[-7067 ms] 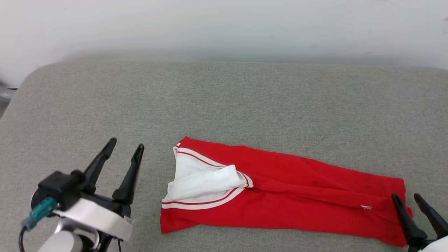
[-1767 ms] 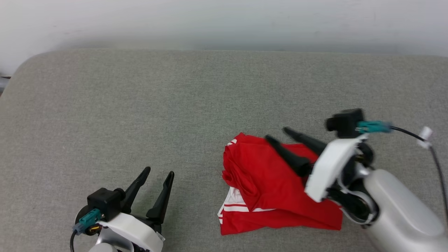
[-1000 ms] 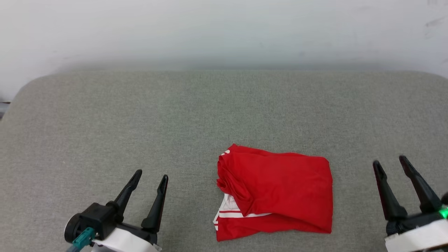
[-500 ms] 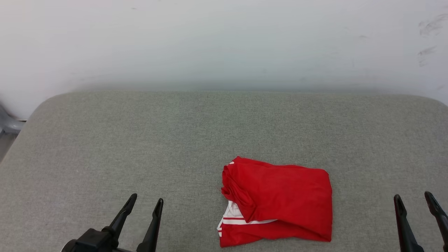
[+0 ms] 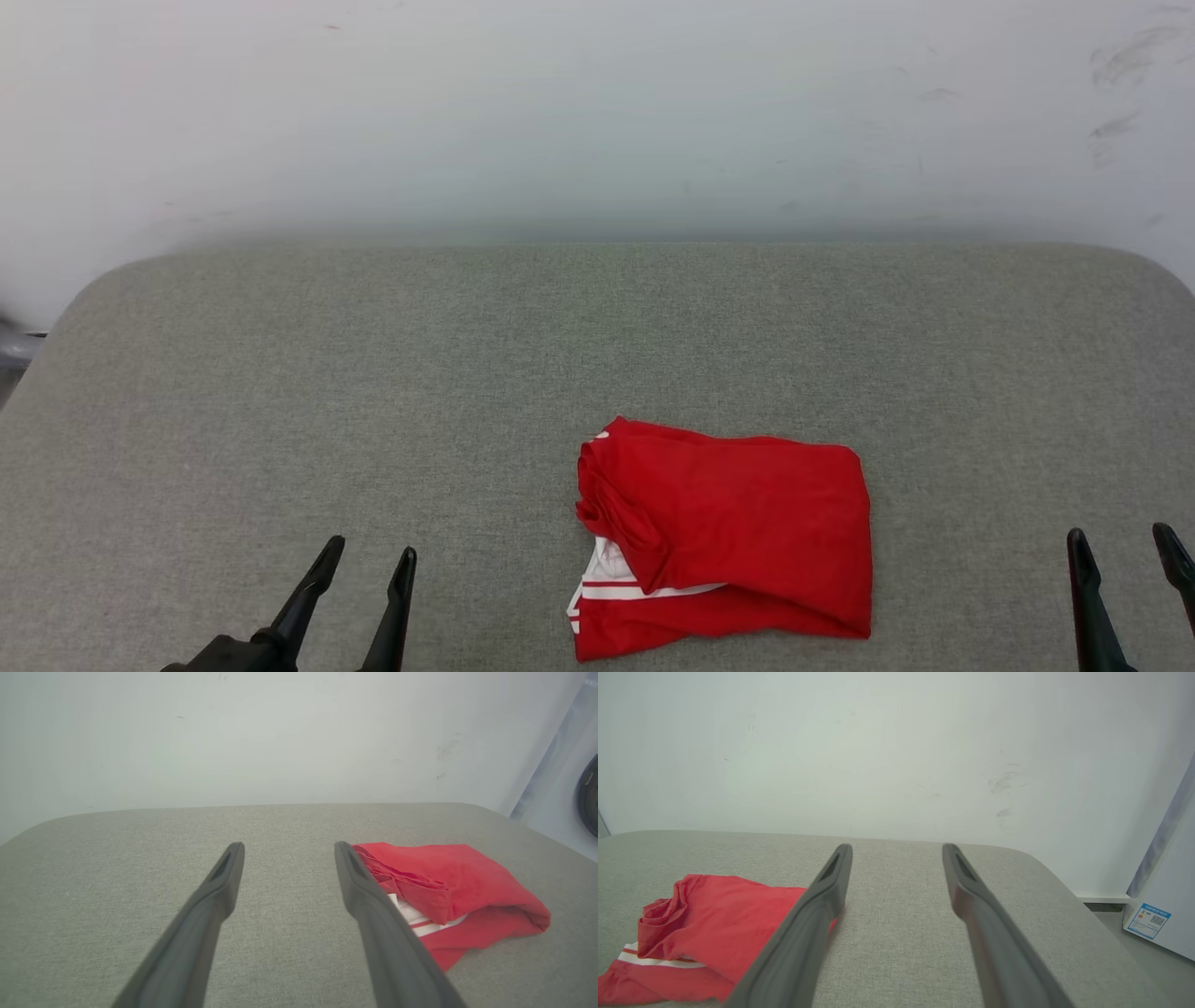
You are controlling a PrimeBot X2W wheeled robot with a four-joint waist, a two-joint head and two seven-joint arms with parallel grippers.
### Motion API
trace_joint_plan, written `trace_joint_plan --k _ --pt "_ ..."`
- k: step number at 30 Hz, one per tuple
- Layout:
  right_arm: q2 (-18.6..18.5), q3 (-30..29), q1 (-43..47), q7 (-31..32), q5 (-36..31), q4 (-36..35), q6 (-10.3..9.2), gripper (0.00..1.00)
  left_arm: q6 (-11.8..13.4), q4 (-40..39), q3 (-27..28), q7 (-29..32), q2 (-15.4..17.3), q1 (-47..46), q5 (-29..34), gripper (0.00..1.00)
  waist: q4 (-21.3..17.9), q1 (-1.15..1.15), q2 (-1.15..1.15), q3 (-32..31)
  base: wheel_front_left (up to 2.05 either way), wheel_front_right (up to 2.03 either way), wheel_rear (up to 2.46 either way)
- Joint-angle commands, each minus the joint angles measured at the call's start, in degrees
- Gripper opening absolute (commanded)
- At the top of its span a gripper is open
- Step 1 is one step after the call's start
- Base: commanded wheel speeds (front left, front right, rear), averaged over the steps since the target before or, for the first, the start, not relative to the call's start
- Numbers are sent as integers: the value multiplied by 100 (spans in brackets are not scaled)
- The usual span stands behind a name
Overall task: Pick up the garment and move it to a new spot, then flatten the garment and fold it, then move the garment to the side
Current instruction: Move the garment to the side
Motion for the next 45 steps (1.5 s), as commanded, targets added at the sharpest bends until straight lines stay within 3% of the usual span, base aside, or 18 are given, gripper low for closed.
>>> trace_joint_plan --k 1,21,27,32,35,39,45 --pt "22 4 -21 -8 -34 29 -6 100 3 0 -6 -24 -12 52 -11 100 -3 0 0 3 0 0 0" --pt "-84 154 -336 -9 3 241 -6 100 3 271 -63 -24 -20 -119 -3 100 18 0 0 125 0 0 0" --pt "-457 557 -815 -9 138 606 -6 100 3 367 -176 -24 143 -388 -22 100 128 0 0 250 0 0 0" --pt "-661 1008 -1290 12 678 1360 -8 100 3 445 -94 -24 284 -643 -84 100 231 0 0 398 0 0 0" --pt "-1125 1617 -1773 14 1064 1530 -8 100 3 506 -69 -24 324 -739 -105 100 293 0 0 484 0 0 0" --pt "-1374 1979 -2394 565 1590 1907 -7 100 3 564 -99 -24 251 -773 -142 100 330 0 0 592 0 0 0" --pt "-1578 2383 -3136 2195 2543 2200 -6 100 3 702 -236 -24 107 -819 -145 100 377 0 0 676 0 0 0"
